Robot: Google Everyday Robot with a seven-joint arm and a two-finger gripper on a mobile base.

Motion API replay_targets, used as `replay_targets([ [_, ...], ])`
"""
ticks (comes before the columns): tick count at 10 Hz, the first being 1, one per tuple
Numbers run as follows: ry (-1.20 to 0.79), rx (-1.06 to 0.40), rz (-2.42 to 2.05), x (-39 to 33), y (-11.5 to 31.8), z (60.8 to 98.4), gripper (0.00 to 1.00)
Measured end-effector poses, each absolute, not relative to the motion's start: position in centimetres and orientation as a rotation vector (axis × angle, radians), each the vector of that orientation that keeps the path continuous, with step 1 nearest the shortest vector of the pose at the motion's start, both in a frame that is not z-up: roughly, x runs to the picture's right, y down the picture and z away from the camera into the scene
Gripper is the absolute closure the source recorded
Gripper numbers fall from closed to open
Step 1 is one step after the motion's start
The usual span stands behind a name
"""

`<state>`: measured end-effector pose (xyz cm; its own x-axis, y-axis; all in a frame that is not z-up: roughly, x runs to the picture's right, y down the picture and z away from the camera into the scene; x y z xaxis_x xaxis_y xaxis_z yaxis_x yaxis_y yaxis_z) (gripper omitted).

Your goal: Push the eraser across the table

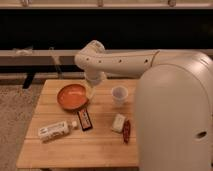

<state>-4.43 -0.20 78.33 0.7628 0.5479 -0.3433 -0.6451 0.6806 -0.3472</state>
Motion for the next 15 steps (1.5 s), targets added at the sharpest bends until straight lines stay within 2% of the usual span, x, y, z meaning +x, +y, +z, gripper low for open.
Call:
replay_targets([
  [12, 0.219, -0.473, 0.675, -4.5, -0.2, 78.4, 0.20],
  [15, 0.234, -0.494, 0.679, -4.5, 0.6, 80.0, 0.20],
])
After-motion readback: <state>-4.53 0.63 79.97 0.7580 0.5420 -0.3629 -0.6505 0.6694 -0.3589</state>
